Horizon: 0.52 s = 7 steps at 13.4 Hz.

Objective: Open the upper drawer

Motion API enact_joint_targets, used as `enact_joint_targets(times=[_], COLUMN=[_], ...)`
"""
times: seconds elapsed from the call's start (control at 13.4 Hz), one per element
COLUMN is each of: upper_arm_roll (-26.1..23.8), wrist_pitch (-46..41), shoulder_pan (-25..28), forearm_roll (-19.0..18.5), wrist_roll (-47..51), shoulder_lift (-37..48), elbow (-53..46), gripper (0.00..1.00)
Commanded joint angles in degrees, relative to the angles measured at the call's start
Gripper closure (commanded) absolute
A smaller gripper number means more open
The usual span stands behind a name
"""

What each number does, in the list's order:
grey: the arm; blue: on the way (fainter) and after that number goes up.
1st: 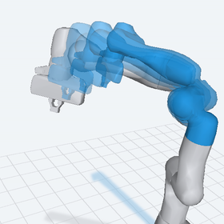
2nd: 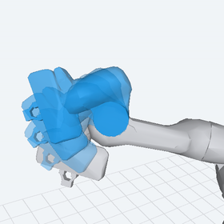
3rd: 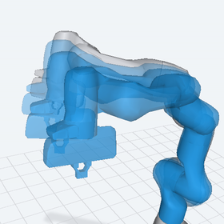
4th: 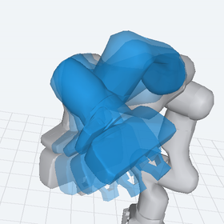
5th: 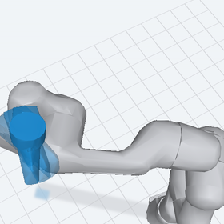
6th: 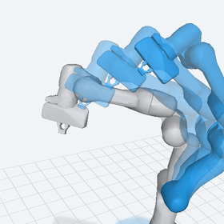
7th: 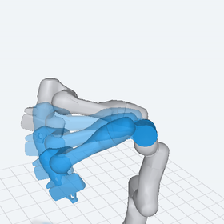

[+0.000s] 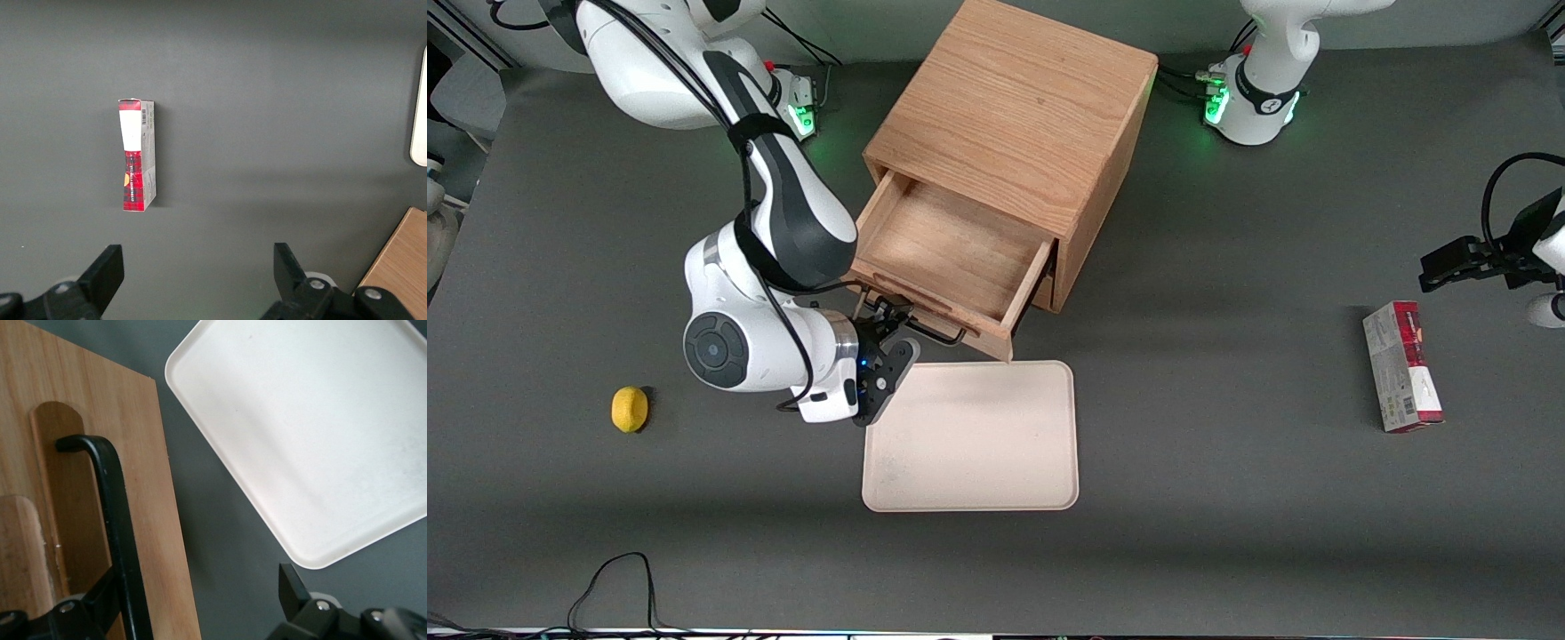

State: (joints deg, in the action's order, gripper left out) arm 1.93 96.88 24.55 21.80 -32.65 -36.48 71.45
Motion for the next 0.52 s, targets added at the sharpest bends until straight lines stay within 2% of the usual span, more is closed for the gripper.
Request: enact_joint_targets(times=[0.0,0.45], upper_arm_roll=[-0.3,-0.3], wrist_pitch=[-0.3,-0.2], shoulder_pan=[-1.3,-2.5], forearm_roll=[-0.6,-0.5], wrist_roll=[-1.2,-1.3], shoulder_lift=[-2.0,-3.9], elbow=[-3.3,-6.1], gripper=[0.0,0.0])
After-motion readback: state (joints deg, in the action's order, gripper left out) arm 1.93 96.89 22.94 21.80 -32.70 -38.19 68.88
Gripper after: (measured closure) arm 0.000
